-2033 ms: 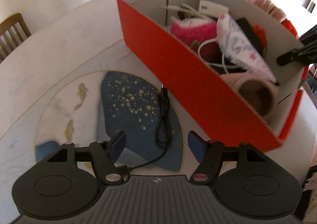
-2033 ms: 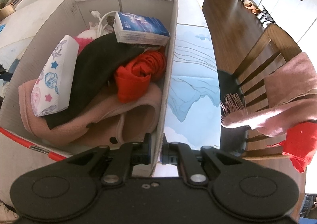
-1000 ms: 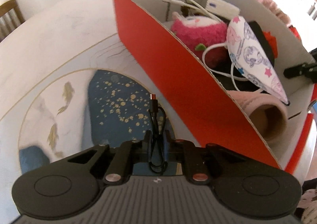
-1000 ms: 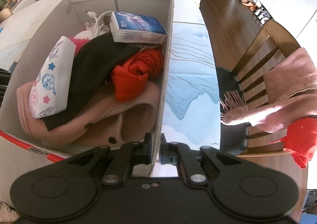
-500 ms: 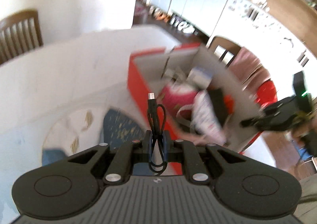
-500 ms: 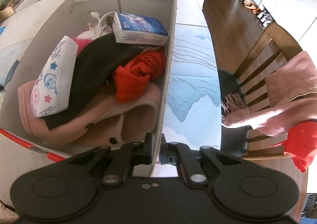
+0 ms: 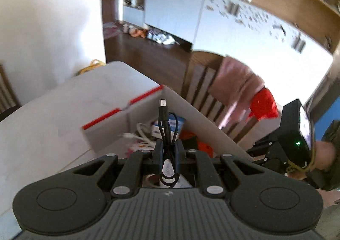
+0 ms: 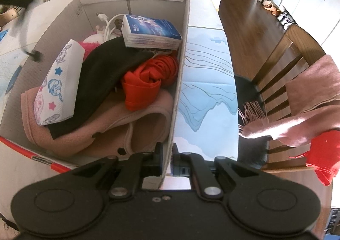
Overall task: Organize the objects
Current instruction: 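Carry the USB cable with the left gripper into the box, then open the left gripper to release the cable onto the pouch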
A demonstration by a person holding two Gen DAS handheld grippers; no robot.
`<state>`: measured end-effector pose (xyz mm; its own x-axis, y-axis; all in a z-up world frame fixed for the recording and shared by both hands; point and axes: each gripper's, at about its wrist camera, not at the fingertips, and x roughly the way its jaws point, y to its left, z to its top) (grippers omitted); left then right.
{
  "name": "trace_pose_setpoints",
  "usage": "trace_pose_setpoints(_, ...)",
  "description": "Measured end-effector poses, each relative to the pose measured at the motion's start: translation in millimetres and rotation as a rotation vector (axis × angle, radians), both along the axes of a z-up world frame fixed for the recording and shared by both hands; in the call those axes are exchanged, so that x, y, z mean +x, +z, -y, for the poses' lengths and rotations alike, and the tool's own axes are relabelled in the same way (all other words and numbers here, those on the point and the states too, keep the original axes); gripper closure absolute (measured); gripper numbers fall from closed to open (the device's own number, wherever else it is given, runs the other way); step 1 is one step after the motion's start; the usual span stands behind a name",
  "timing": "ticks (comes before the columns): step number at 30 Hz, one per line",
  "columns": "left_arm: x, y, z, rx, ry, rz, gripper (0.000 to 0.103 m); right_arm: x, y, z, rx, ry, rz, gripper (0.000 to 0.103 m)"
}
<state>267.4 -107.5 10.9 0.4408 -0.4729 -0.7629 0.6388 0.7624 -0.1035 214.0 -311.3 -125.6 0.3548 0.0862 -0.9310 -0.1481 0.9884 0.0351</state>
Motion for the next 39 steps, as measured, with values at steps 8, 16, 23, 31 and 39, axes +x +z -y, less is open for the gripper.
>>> trace_pose_setpoints(8, 9, -60, 43, 0.081, -0.060, -0.088, 0.093, 0, 0, 1, 0.002, 0.003, 0.002, 0.097)
trace_pose_setpoints(16, 13, -97, 44, 0.095, -0.044, -0.165, 0.093, 1, -1, 1, 0.007, 0.005, 0.002, 0.097)
trace_pose_setpoints(23, 12, -95, 42, 0.090, -0.006, -0.164, 0.093, -1, 2, 2, 0.014, 0.012, 0.014, 0.096)
trace_pose_setpoints(31, -1, -80, 34, 0.088, 0.063, -0.111, 0.091, -7, 20, 7, 0.030, 0.034, 0.076, 0.091)
trace_pose_setpoints(39, -31, -61, 14, 0.053, 0.165, -0.039, 0.084, -21, 44, 10, 0.069, 0.068, 0.172, 0.085)
